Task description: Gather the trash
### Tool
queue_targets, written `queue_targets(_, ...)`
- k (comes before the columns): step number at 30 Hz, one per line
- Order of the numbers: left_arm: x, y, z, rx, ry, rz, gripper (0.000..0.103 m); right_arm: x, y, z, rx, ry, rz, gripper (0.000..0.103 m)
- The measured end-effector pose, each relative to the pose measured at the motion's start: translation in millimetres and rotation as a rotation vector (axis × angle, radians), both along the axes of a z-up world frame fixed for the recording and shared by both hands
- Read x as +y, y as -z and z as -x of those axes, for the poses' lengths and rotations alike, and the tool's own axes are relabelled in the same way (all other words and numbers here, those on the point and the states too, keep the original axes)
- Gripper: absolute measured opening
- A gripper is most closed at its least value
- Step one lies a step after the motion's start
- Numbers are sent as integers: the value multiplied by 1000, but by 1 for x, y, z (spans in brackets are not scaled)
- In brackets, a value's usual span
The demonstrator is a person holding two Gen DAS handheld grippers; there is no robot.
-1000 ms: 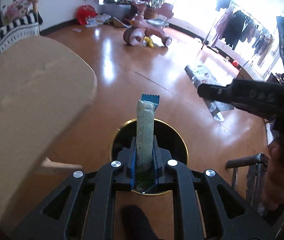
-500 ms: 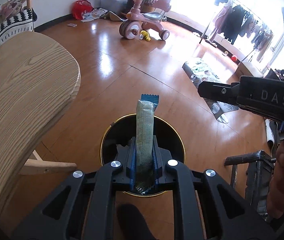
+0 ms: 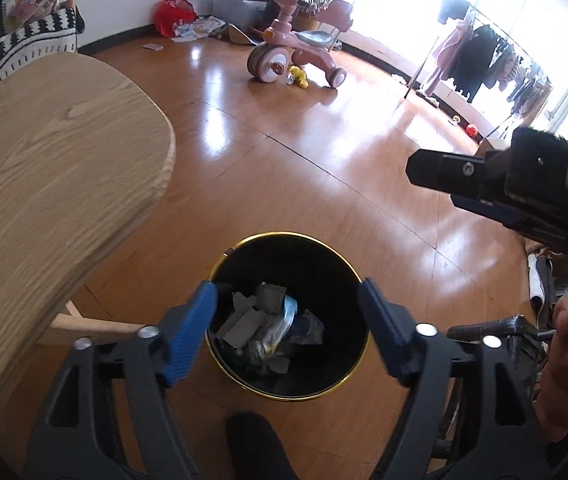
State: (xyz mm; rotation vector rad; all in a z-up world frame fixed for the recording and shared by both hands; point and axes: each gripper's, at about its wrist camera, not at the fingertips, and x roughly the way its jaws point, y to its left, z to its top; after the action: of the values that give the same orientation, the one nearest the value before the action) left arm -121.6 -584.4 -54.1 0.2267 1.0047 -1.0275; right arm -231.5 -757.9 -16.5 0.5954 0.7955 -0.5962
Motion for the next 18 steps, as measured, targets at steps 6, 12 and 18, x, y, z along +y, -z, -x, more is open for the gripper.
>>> queue_targets(6, 51, -27, -19, -95, -30, 9, 90, 34, -23, -26, -53, -49, 47, 79)
queue_targets(12, 184, -66, -67, -300, -176, -28, 92, 110, -53, -74, -116, -179, 131, 87)
queue_targets(18, 333, -87, -121, -390, -431, -91, 93, 220, -66, -137, -137, -391, 183, 87)
